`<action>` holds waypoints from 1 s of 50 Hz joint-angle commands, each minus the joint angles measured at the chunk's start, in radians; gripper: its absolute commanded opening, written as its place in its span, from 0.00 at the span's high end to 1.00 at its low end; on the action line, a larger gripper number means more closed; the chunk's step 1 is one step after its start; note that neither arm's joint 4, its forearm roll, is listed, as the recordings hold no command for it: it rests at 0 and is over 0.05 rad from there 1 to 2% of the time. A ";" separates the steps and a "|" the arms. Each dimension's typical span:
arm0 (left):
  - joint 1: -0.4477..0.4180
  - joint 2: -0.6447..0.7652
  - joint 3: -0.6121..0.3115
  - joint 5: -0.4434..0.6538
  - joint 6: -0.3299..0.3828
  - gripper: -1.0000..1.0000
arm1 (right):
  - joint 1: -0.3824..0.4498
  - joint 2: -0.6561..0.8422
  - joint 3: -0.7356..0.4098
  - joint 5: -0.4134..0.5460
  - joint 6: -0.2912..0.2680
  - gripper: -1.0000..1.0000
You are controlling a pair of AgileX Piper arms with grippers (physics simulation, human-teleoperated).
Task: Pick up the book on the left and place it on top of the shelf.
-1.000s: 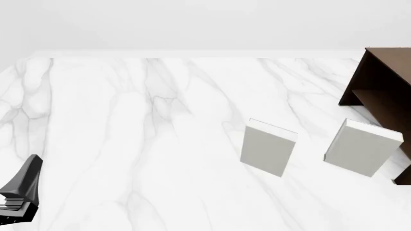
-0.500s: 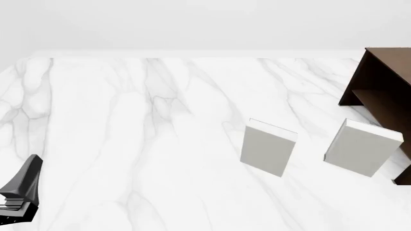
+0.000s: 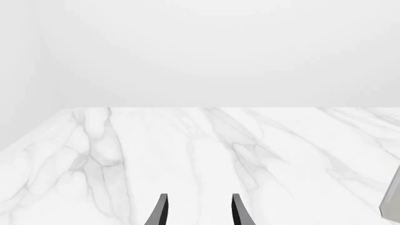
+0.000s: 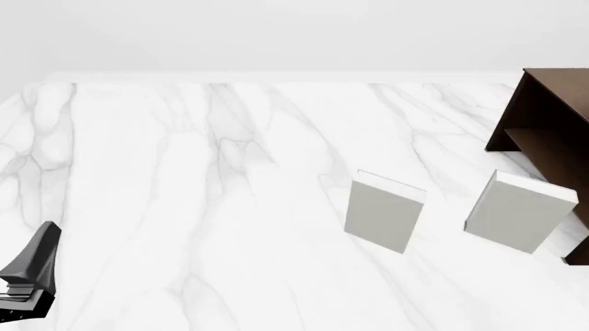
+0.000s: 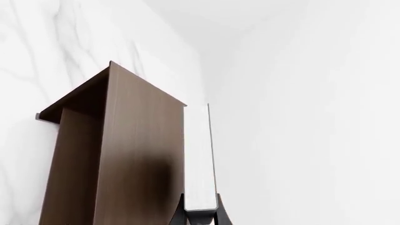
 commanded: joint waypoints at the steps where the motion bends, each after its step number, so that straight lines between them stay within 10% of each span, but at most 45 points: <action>1: 0.000 0.000 0.000 0.000 0.000 0.00 | -0.010 0.037 0.006 -0.049 0.010 1.00; 21: 0.000 0.000 0.000 0.000 0.000 0.00 | -0.011 0.124 -0.014 -0.047 0.037 1.00; 22: 0.000 0.000 0.000 0.000 0.000 0.00 | 0.016 0.140 -0.042 0.023 0.076 0.00; 50: 0.000 0.000 0.000 0.000 0.000 0.00 | 0.040 -0.069 0.125 -0.003 0.094 0.00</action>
